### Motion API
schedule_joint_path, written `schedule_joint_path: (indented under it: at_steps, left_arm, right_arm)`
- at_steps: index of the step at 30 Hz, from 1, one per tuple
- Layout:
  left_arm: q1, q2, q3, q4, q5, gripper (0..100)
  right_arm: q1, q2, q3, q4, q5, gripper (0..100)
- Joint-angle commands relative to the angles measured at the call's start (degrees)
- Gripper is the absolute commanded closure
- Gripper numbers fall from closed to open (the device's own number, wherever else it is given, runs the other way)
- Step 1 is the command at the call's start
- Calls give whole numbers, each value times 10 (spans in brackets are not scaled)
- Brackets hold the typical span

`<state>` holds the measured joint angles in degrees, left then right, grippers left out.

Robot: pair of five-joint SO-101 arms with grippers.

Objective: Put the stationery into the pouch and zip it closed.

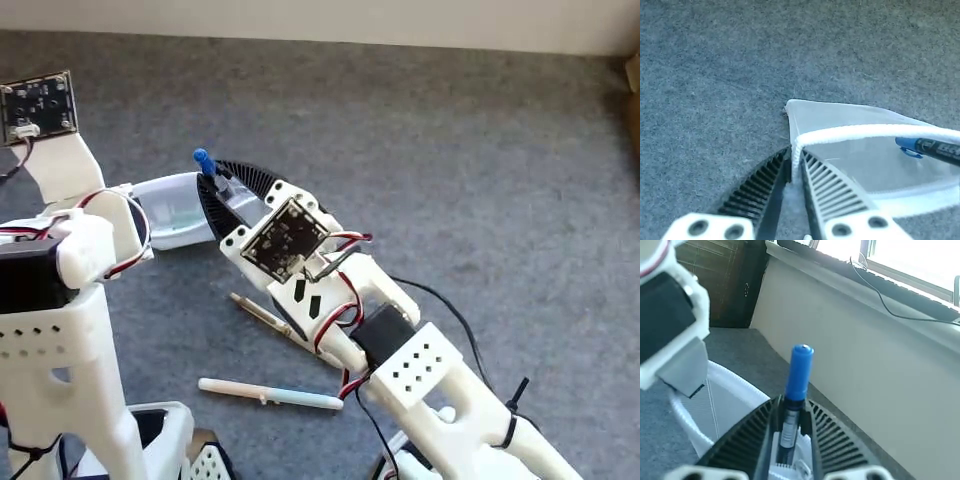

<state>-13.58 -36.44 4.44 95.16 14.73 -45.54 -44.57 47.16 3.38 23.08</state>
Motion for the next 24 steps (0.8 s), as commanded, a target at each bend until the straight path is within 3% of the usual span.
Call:
schedule_joint_path:
  at_steps: [1,24]
  left_arm:
    - [-11,3,4,-9,-4,994]
    - [-11,4,5,-7,-4,994]
  right_arm:
    - [1,-7,-40,2,48,988]
    - [1,-7,-40,3,57,964]
